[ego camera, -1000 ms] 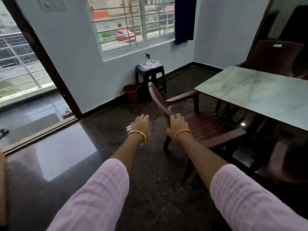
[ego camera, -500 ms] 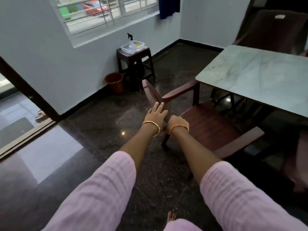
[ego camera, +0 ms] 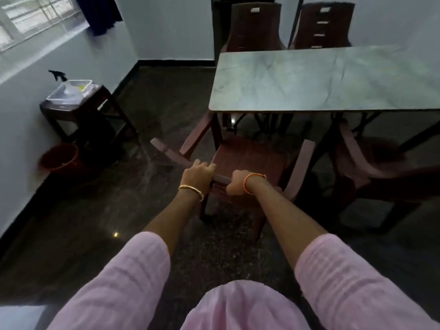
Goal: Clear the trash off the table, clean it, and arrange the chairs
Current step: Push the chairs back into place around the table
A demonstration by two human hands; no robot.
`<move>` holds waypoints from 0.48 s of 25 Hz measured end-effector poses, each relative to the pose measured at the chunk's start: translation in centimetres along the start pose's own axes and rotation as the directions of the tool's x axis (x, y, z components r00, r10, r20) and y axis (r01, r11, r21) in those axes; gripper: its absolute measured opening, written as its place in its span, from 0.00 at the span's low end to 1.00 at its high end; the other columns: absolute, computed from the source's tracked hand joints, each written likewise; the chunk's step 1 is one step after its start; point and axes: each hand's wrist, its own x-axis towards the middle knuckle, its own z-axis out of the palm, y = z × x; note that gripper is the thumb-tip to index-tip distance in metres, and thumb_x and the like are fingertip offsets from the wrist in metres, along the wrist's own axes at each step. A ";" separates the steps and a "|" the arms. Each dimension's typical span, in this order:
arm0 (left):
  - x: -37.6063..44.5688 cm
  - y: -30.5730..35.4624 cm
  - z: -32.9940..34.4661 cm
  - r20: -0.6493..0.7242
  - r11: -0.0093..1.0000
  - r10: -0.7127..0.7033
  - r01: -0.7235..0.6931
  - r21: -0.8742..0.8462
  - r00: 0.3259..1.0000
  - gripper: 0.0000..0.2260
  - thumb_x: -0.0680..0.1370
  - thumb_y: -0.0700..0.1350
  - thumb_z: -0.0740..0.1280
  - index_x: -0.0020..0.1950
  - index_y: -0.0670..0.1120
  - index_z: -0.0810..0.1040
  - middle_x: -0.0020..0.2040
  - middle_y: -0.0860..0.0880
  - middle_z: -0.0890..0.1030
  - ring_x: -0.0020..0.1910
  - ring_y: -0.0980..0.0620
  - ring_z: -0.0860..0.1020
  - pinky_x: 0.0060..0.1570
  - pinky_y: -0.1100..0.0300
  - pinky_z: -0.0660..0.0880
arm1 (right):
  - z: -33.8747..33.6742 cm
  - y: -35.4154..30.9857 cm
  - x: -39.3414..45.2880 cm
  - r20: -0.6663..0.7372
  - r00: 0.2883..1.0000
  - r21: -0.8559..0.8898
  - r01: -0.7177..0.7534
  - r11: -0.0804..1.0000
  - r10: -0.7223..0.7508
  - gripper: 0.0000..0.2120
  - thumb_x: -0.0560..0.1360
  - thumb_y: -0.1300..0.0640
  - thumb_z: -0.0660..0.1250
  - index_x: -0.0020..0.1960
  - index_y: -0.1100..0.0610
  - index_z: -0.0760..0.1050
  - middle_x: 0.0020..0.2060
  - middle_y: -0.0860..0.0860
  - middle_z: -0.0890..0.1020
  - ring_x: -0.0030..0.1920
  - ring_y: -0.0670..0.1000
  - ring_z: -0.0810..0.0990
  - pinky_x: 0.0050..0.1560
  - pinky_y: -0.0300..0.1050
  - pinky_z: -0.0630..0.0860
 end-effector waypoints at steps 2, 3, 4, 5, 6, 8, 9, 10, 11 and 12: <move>-0.6 -0.2 -0.5 -0.002 0.995 -0.014 0.014 0.100 1.000 0.09 0.80 0.40 0.58 0.58 0.43 0.74 0.56 0.44 0.79 0.64 0.42 0.71 0.44 0.50 0.78 | 0.9 0.0 -1.2 -0.176 0.984 -0.099 -0.042 0.994 0.024 0.25 0.68 0.46 0.62 0.62 0.56 0.72 0.58 0.56 0.78 0.55 0.58 0.78 0.50 0.48 0.73; -0.7 -0.5 -0.6 -0.016 0.987 -0.015 0.018 0.163 1.000 0.10 0.80 0.39 0.56 0.58 0.43 0.74 0.57 0.44 0.79 0.66 0.40 0.68 0.45 0.50 0.78 | 1.5 0.2 -1.8 -0.277 0.961 -0.143 -0.061 0.988 0.020 0.21 0.70 0.48 0.63 0.61 0.54 0.72 0.57 0.56 0.79 0.56 0.59 0.78 0.52 0.49 0.73; -0.8 -0.9 -0.9 -0.025 0.973 0.011 -0.005 0.231 1.000 0.11 0.80 0.39 0.55 0.58 0.43 0.75 0.57 0.43 0.79 0.68 0.39 0.66 0.48 0.49 0.76 | 2.0 0.4 -2.4 -0.370 0.929 -0.165 -0.079 0.983 0.012 0.17 0.72 0.51 0.63 0.60 0.53 0.73 0.56 0.55 0.80 0.56 0.59 0.78 0.53 0.50 0.73; -0.8 -1.5 -1.0 -0.026 0.957 0.063 -0.053 0.284 0.998 0.12 0.80 0.39 0.55 0.58 0.43 0.76 0.58 0.43 0.79 0.70 0.39 0.64 0.53 0.48 0.73 | 2.6 0.5 -2.9 -0.448 0.894 -0.177 -0.094 0.980 0.005 0.14 0.74 0.55 0.62 0.59 0.53 0.73 0.54 0.55 0.80 0.56 0.59 0.78 0.54 0.50 0.72; -0.5 -2.0 -1.1 -0.022 0.945 0.120 -0.108 0.309 0.992 0.13 0.80 0.40 0.55 0.60 0.44 0.76 0.58 0.43 0.79 0.71 0.39 0.63 0.59 0.47 0.69 | 3.0 0.6 -3.4 -0.502 0.865 -0.185 -0.109 0.977 0.001 0.12 0.76 0.58 0.60 0.58 0.52 0.74 0.53 0.55 0.81 0.56 0.58 0.78 0.55 0.50 0.72; 0.5 -3.2 -1.2 0.001 0.948 0.176 -0.170 0.269 0.984 0.15 0.79 0.43 0.56 0.64 0.47 0.74 0.57 0.45 0.80 0.70 0.40 0.64 0.67 0.45 0.59 | 3.4 0.7 -3.7 -0.550 0.835 -0.166 -0.143 0.976 0.029 0.13 0.78 0.61 0.55 0.56 0.53 0.75 0.52 0.55 0.82 0.56 0.58 0.78 0.58 0.52 0.69; 1.2 -3.8 -1.1 0.031 0.957 0.189 -0.191 0.217 0.982 0.16 0.78 0.44 0.58 0.64 0.49 0.74 0.55 0.46 0.81 0.67 0.42 0.69 0.68 0.46 0.59 | 3.5 0.9 -3.7 -0.563 0.825 -0.156 -0.163 0.974 0.048 0.14 0.78 0.62 0.53 0.55 0.54 0.75 0.52 0.55 0.82 0.56 0.58 0.78 0.59 0.53 0.69; 2.0 -4.2 -1.0 0.069 0.959 0.220 -0.228 0.166 0.973 0.15 0.77 0.43 0.59 0.64 0.49 0.74 0.53 0.46 0.82 0.62 0.43 0.74 0.66 0.47 0.65 | 3.4 1.3 -3.7 -0.578 0.813 -0.152 -0.183 0.971 0.063 0.14 0.79 0.63 0.53 0.54 0.54 0.76 0.51 0.56 0.82 0.56 0.58 0.78 0.60 0.54 0.68; 2.8 -4.4 -1.0 0.121 0.953 0.253 -0.269 0.136 0.960 0.14 0.77 0.42 0.59 0.62 0.49 0.74 0.53 0.46 0.82 0.58 0.43 0.78 0.60 0.49 0.71 | 3.3 1.8 -3.7 -0.592 0.802 -0.148 -0.198 0.969 0.074 0.15 0.79 0.63 0.52 0.54 0.55 0.77 0.51 0.56 0.82 0.56 0.58 0.78 0.61 0.54 0.68; 3.4 -4.7 -0.8 0.165 0.946 0.279 -0.300 0.123 0.946 0.13 0.77 0.42 0.59 0.60 0.49 0.75 0.53 0.45 0.82 0.55 0.43 0.79 0.54 0.50 0.75 | 3.3 2.4 -3.6 -0.601 0.796 -0.148 -0.198 0.969 0.071 0.15 0.79 0.63 0.52 0.53 0.55 0.77 0.51 0.56 0.82 0.55 0.58 0.79 0.60 0.54 0.68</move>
